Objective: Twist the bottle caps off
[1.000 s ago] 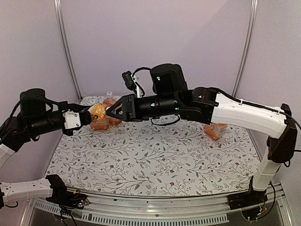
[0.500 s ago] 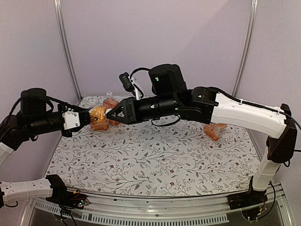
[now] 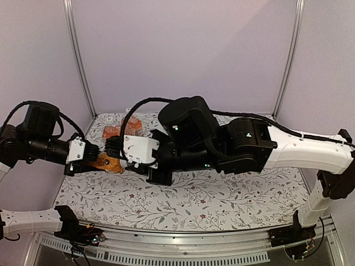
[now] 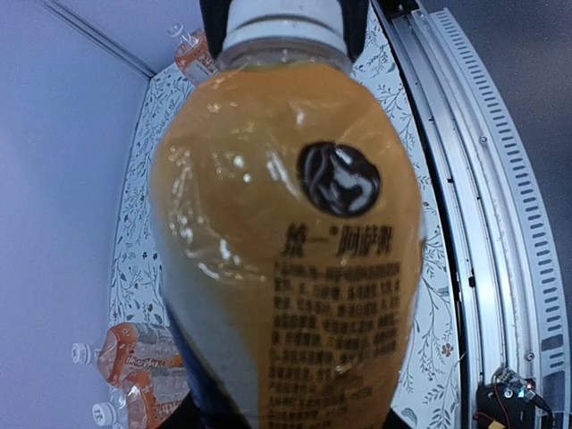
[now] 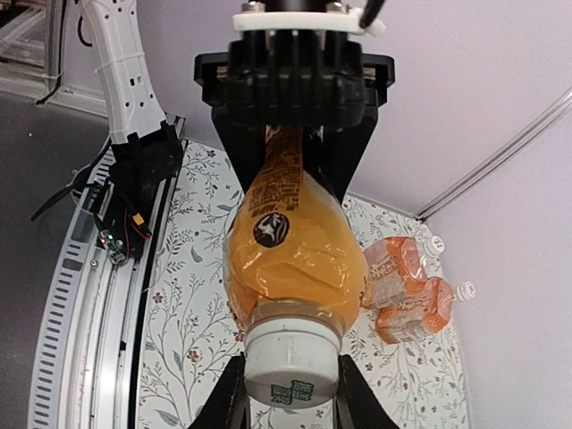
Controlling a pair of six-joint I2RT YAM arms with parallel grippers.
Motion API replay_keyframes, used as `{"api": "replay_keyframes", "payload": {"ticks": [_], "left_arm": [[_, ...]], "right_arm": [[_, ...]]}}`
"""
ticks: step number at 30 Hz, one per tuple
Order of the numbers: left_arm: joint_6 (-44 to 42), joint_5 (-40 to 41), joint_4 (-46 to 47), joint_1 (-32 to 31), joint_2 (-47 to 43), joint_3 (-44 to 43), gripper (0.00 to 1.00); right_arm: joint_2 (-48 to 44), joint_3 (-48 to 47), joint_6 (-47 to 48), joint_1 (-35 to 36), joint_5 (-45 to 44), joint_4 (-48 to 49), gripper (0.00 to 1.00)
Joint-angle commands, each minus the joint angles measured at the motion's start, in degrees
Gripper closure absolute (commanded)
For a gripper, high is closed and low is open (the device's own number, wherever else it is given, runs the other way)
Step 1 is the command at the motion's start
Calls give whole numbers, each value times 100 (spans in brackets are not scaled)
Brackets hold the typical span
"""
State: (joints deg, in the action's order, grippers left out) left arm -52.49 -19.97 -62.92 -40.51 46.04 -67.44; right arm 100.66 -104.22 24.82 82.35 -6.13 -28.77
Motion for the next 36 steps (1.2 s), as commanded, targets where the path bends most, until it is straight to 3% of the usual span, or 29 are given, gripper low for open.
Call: {"api": "replay_keyframes", "payload": {"ticks": [1,6,11,12,13,15,16,17,19,22,25,26,30,33,36], "left_arm": [[123,-201,65,-71,43,-144,64],[121,-162,74,-71,14,-122,64],[110,-108,141,-71,-21,-68,64],[108,-92,161,-71,-17,-70,64],[112,-68,184,-71,-23,-68,64],[140,20,270,-71,-53,-41,64],[157,92,377,-71,-88,-15,64],[173,189,470,-71,-111,31,64],[209,432,714,-71,-174,143,64],[181,882,1213,-71,-248,377,64],[111,1411,1768,-72,-286,575,64],[62,1580,1928,-71,-288,627,64],[-111,1974,2346,-79,-291,770,64],[-167,1978,2428,-88,-289,807,64],[-208,1977,2417,-93,-289,828,64]], "right_arm": [[-169,132,2791,541,-849,67,100],[-440,860,4089,651,-1076,1189,100],[-472,1051,4077,650,-1216,1455,100],[-473,1105,4015,656,-1264,1556,95],[-494,1166,3950,651,-1312,1664,78],[-582,1242,3673,651,-1494,1890,21],[-605,1212,3334,645,-1638,1931,7],[-629,1187,3021,632,-1802,1934,2],[-730,1195,2301,553,-1915,1916,1],[-961,1254,944,174,-1263,1662,1],[-1141,1025,-1426,-486,-137,1221,1],[-1092,926,-2601,-721,200,1088,1],[-783,701,-5226,-1294,1359,789,1],[-499,597,-6381,-1436,1832,795,1],[-204,360,-6816,-1434,2240,981,4]]}}
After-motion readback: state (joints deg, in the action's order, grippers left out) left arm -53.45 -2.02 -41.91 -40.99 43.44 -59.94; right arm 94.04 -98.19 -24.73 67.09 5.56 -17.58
